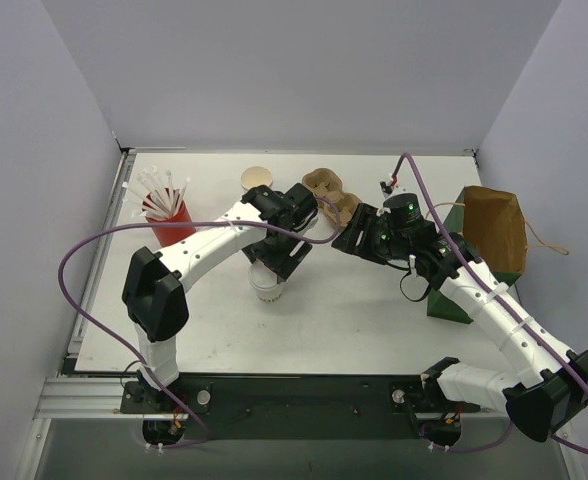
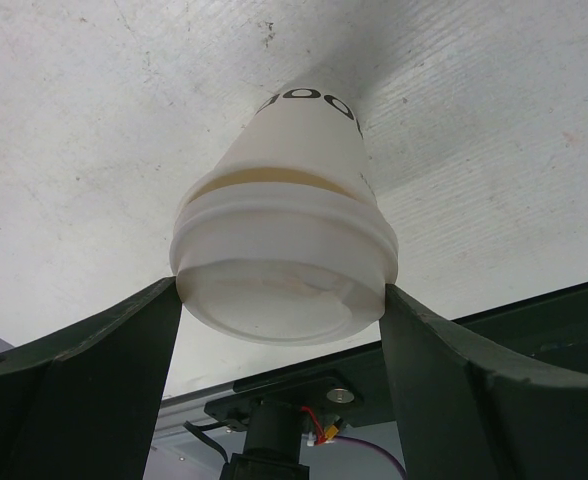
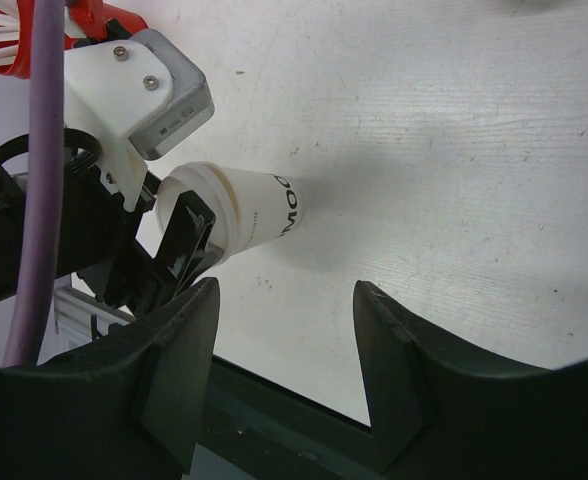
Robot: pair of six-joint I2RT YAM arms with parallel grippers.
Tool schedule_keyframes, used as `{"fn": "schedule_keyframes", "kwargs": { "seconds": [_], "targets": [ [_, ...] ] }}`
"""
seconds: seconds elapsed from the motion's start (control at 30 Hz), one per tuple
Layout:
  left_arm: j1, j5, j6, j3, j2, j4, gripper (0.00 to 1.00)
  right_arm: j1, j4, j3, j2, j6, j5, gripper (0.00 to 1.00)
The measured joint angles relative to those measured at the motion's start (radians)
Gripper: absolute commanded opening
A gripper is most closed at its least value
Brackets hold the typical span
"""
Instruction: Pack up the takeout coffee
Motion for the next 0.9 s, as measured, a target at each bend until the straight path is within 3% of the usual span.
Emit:
{"fn": "schedule_keyframes", "kwargs": {
  "seconds": [0.9],
  "targets": [
    [0.015, -0.027, 0.003, 0.0, 0.013, 0.002, 0.92, 0.0, 0.0, 0.0, 0.0, 0.0, 0.0, 0.51]
  ]
}}
